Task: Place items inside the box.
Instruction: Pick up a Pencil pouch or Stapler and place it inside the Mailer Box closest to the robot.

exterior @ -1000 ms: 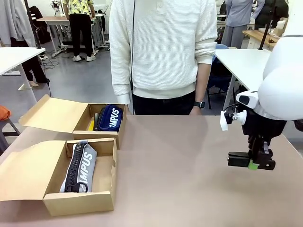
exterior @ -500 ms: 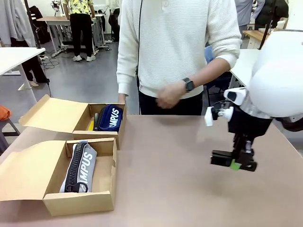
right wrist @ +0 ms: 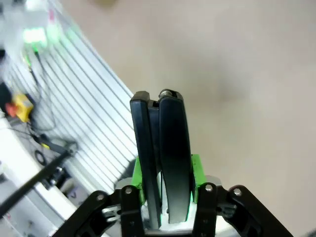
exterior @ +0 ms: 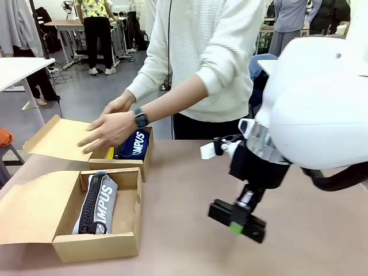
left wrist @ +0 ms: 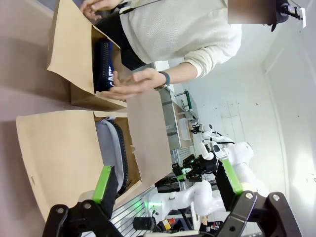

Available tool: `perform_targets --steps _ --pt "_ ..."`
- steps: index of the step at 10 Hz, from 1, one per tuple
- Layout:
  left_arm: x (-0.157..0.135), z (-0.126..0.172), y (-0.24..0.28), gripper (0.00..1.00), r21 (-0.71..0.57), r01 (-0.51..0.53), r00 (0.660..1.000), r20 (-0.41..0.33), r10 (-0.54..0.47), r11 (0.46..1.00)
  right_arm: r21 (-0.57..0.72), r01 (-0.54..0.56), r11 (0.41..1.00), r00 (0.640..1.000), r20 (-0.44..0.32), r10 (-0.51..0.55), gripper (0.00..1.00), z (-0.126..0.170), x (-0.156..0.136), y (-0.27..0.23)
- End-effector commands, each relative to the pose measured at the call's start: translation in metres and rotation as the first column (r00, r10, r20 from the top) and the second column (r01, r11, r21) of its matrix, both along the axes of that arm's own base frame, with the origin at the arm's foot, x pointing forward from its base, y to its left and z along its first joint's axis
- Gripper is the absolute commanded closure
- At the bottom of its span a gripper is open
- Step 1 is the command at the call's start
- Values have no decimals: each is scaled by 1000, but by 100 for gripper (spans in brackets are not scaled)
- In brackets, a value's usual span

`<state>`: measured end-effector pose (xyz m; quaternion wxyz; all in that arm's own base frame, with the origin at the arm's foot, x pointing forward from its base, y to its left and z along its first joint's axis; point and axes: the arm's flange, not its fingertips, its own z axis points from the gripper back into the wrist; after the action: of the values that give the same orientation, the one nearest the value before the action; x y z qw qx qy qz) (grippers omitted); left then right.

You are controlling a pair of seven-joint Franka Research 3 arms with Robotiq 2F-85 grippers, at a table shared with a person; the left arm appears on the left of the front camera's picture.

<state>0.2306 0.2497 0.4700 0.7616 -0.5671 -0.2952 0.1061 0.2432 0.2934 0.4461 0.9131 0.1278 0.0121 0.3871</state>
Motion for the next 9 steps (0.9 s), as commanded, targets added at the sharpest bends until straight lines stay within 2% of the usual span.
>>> perform_targets --steps 1,2,3,4,6,7,9 --pt "0 2 -1 0 -6 3 1000 26 -3 1000 34 377 926 926 -13 -377 59 -4 25 60" --pt "0 2 -1 0 -6 3 1000 26 -3 1000 21 468 884 884 -4 -468 59 -8 32 72" --pt "0 2 -1 0 -6 3 1000 26 -3 1000 -18 467 884 884 33 -466 59 -11 32 66" --pt "0 2 -1 0 -6 3 1000 26 -3 1000 -24 461 887 887 42 -460 59 -5 25 38" --pt "0 2 -1 0 -6 3 1000 26 -3 1000 5 556 831 829 -67 -555 59 9 -3 -34" --pt "0 2 -1 0 -6 3 1000 26 -3 1000 9 606 795 793 -78 -604 59 9 -15 -52" --pt "0 2 -1 0 -6 3 1000 26 -3 1000 -9 640 768 764 -97 -638 59 2 -15 -63"
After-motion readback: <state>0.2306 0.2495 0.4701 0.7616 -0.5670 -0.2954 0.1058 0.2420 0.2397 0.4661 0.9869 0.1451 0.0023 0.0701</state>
